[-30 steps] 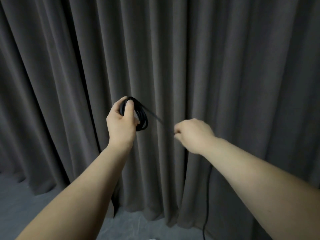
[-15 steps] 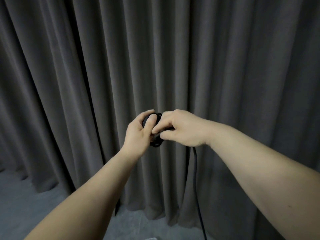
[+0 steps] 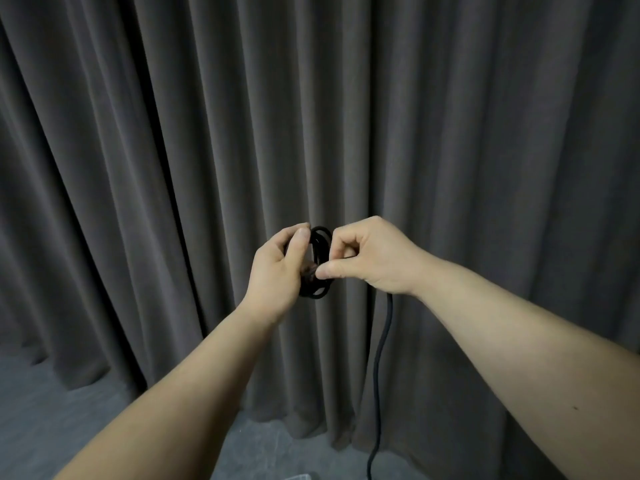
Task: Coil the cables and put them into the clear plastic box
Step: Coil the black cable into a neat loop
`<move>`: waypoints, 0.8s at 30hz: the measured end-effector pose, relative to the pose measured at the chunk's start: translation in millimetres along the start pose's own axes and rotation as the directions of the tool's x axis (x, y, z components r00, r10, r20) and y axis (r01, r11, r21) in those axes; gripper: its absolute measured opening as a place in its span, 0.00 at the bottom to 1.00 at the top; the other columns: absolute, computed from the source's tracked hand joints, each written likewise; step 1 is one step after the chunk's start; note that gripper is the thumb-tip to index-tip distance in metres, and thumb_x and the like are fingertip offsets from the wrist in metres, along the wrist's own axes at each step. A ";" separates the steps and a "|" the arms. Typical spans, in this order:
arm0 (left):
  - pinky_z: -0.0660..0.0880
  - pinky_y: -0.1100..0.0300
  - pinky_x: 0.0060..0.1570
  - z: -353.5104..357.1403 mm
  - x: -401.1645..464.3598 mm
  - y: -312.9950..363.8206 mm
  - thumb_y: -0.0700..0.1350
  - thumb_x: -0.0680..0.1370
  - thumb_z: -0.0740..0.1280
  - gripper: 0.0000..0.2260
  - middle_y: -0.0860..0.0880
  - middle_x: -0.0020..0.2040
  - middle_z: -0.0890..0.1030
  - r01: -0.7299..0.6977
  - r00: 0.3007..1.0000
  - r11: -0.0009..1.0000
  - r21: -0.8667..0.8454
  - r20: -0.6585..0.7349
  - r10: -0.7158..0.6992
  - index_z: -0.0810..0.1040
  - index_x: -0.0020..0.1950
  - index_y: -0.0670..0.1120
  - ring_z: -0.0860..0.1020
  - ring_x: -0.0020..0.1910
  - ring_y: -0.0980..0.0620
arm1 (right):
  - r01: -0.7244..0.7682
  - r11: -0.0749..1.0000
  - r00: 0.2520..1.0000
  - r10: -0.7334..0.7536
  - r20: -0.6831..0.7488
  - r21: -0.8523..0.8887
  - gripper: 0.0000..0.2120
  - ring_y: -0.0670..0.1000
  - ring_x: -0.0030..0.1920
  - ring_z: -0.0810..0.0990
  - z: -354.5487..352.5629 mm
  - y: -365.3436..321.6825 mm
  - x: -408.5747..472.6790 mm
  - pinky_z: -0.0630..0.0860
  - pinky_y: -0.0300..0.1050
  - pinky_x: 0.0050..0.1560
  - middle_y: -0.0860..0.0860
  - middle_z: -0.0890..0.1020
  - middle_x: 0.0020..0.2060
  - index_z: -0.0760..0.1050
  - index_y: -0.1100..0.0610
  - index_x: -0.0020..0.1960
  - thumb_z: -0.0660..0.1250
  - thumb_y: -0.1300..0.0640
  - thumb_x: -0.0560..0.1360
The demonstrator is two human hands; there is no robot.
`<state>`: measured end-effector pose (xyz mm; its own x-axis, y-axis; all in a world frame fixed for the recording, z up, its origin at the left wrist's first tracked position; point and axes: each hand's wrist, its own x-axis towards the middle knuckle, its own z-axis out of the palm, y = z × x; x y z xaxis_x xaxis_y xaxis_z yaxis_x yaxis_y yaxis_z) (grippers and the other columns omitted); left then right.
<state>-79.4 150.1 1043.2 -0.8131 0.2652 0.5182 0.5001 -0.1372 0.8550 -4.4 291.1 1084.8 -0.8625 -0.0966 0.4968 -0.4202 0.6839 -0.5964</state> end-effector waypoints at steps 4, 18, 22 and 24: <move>0.71 0.64 0.31 6.2 -4.6 2.0 0.49 0.83 0.58 0.13 0.53 0.26 0.74 -0.004 0.998 1.000 -0.006 0.063 0.005 0.80 0.57 0.46 0.71 0.26 0.57 | -0.027 0.999 0.997 0.028 -0.076 0.024 0.13 0.42 0.27 0.66 -3.7 1.9 4.2 0.63 0.34 0.31 0.46 0.70 0.23 0.77 0.59 0.31 0.79 0.53 0.65; 0.63 0.61 0.28 5.4 -2.2 -3.3 0.46 0.82 0.60 0.10 0.49 0.27 0.71 0.019 1.000 0.975 -0.223 0.017 -0.016 0.81 0.52 0.45 0.64 0.22 0.55 | -0.093 0.944 0.978 0.147 -0.151 0.317 0.07 0.50 0.40 0.79 0.9 30.8 6.8 0.79 0.52 0.48 0.53 0.82 0.40 0.79 0.54 0.44 0.75 0.63 0.69; 0.63 0.61 0.28 6.9 -5.7 -3.9 0.46 0.83 0.60 0.10 0.52 0.24 0.69 0.012 1.000 0.974 -0.227 0.026 -0.006 0.80 0.53 0.46 0.65 0.23 0.55 | -0.067 0.959 0.968 0.130 -0.217 0.274 0.04 0.46 0.36 0.78 10.7 34.2 4.9 0.78 0.46 0.39 0.49 0.82 0.36 0.80 0.51 0.43 0.74 0.59 0.71; 0.65 0.60 0.30 7.0 -7.0 -3.8 0.47 0.82 0.61 0.09 0.52 0.24 0.69 -0.020 0.999 0.986 -0.168 0.031 0.025 0.80 0.54 0.48 0.66 0.24 0.54 | -0.040 0.967 0.954 0.113 -0.279 0.253 0.03 0.45 0.30 0.76 13.3 36.2 3.4 0.75 0.44 0.32 0.49 0.81 0.31 0.81 0.53 0.40 0.74 0.57 0.71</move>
<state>-73.6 155.4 1036.2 -0.7904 0.2914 0.5388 0.4589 -0.3009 0.8359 -26.2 305.9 1056.6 -0.7908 0.1869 0.5828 -0.4433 0.4817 -0.7559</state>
